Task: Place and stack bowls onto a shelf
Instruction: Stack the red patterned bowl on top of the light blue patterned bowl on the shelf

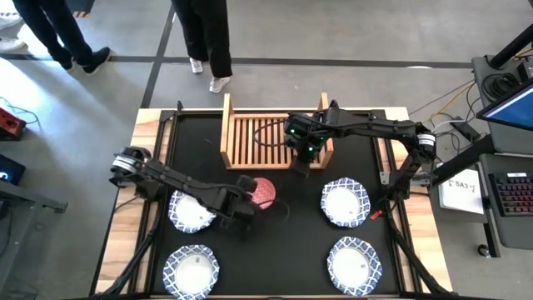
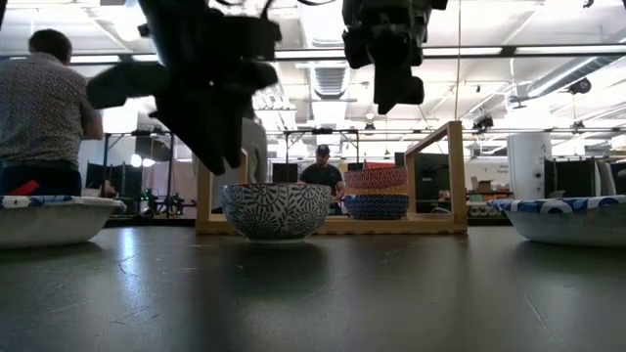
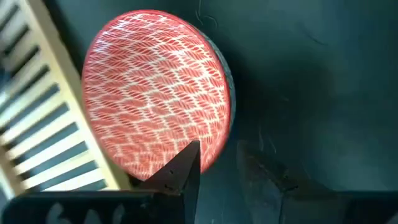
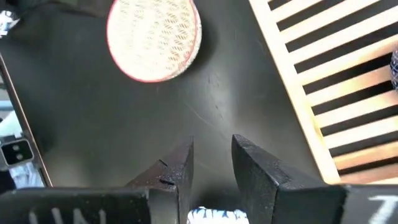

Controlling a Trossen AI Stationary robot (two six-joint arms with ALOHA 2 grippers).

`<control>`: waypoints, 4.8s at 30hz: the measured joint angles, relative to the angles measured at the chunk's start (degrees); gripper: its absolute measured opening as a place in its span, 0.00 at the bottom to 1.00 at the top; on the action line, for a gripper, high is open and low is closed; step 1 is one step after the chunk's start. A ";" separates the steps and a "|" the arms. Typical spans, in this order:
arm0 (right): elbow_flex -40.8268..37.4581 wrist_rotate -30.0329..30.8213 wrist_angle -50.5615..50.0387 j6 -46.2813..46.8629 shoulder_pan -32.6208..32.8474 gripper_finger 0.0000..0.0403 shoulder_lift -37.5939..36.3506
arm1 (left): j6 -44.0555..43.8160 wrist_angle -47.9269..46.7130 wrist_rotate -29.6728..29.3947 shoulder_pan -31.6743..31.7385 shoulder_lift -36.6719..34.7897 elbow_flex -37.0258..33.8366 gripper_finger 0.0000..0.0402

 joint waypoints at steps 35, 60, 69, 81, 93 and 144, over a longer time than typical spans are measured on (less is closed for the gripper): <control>-18.57 3.13 32.58 29.68 5.56 0.24 5.62 | -25.27 10.32 -14.04 -8.83 -28.53 -13.51 0.22; -16.63 11.06 37.11 29.45 10.84 0.24 9.99 | -27.17 8.50 -14.04 -11.81 -31.15 -13.53 0.22; -16.63 14.12 39.70 28.02 11.25 0.24 12.33 | -26.60 6.93 -14.04 -11.80 -31.18 -13.55 0.22; -16.63 15.13 42.00 26.87 11.26 0.21 14.67 | -26.59 5.11 -14.06 -11.81 -31.53 -13.55 0.22; -16.71 13.69 41.60 20.67 11.10 0.03 14.24 | -29.70 5.10 -14.06 -11.82 -31.94 -13.55 0.22; 8.70 22.10 1.89 -6.37 -22.67 0.03 9.75 | -34.32 5.10 -18.41 -11.80 -31.94 -13.55 0.22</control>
